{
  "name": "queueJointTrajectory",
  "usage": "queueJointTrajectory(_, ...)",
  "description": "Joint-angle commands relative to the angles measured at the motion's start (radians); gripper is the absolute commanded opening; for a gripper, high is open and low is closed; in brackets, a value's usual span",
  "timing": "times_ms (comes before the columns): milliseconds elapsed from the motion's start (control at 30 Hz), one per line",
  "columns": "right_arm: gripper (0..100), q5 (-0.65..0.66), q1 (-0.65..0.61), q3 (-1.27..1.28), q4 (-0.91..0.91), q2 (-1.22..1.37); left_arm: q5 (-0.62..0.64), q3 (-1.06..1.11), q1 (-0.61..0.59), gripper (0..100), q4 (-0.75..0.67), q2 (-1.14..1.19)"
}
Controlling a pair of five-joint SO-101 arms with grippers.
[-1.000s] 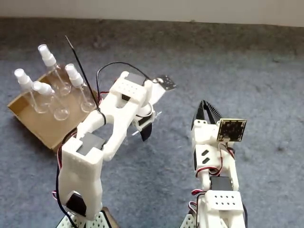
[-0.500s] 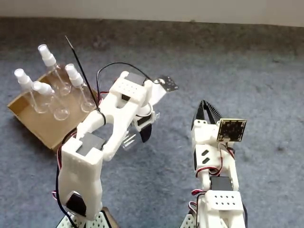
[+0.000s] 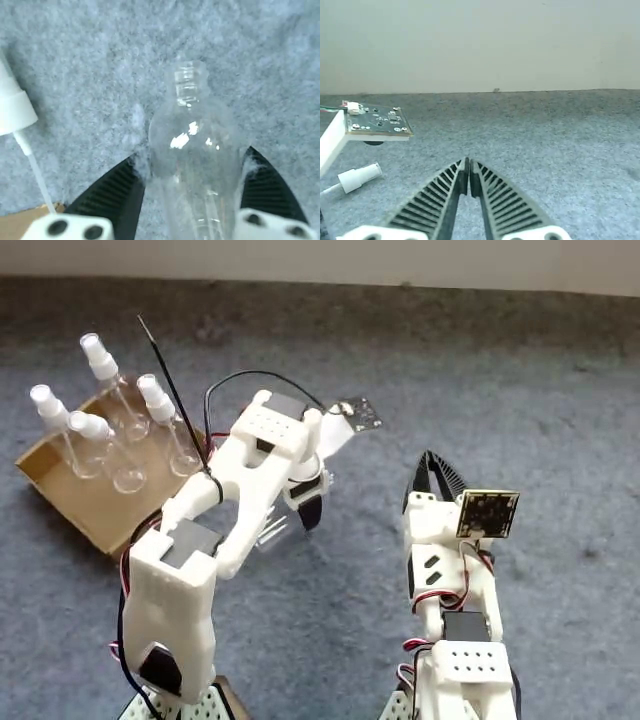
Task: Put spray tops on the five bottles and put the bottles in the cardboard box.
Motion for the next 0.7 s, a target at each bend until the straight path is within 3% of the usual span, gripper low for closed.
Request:
queueJointTrajectory(0, 0.5, 0.014, -0.012, 0.162, 0.002, -0.008, -0.023, 0.016, 0.028, 26, -0.048, -0.054)
queueJointTrajectory(200, 0.5, 0.014, -0.012, 0.162, 0.002, -0.008, -0.094, 0.022, 0.028, 25, -0.04, -0.024)
queueJointTrajectory(433, 0.5, 0.014, -0.012, 0.162, 0.002, -0.008, -0.097, 0.016, 0.03, 13, -0.044, 0.018)
queueJointTrajectory(667, 0.5, 0.014, -0.012, 0.162, 0.002, -0.008, -0.097, 0.016, 0.03, 13, -0.04, -0.033)
